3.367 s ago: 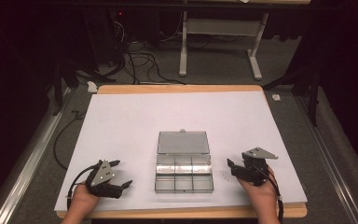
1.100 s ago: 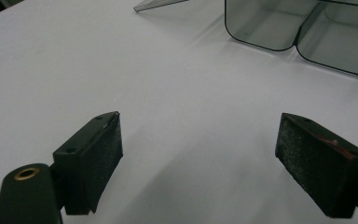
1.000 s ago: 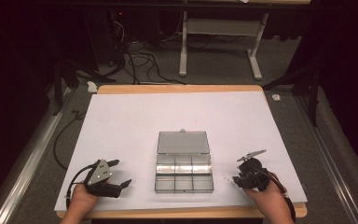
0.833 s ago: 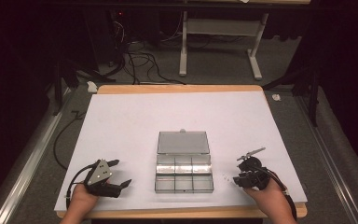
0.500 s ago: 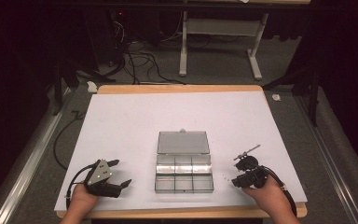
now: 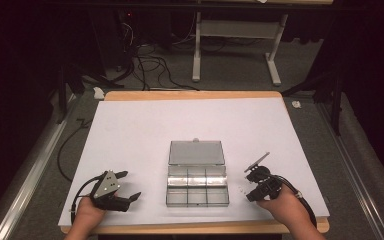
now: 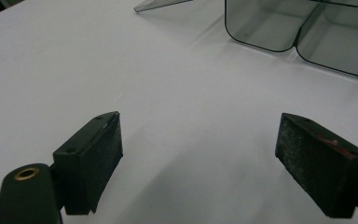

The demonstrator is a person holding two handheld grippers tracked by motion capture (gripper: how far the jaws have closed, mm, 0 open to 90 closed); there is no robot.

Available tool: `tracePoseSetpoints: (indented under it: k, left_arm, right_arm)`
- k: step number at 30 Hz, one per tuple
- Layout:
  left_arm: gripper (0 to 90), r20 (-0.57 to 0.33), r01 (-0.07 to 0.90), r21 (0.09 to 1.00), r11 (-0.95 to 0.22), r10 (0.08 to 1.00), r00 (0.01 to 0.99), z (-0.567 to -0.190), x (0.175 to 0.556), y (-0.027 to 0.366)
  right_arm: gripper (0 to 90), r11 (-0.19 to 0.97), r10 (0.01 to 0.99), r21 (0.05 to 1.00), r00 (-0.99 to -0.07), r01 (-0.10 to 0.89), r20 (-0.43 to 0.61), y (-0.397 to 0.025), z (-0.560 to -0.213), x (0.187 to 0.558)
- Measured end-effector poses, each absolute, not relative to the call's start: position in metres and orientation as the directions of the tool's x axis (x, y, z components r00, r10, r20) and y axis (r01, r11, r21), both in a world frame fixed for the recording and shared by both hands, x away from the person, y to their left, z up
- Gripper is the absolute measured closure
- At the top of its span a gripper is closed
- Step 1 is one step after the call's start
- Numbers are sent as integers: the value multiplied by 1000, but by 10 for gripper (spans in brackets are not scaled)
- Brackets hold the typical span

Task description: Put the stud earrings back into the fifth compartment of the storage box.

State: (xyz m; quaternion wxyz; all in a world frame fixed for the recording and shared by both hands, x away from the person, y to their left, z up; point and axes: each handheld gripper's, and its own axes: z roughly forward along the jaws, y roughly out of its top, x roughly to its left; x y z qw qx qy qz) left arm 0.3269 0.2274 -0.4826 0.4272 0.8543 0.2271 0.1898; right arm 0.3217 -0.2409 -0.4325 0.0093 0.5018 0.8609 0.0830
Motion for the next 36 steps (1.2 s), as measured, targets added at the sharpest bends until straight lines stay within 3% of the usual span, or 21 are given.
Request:
tracePoseSetpoints:
  k: [36]
  left_arm:
    - [153,123,232,817,-528,552,825,-482,328,228]
  right_arm:
    - [811,492,863,114,-501,863,65,-219,-437,347]
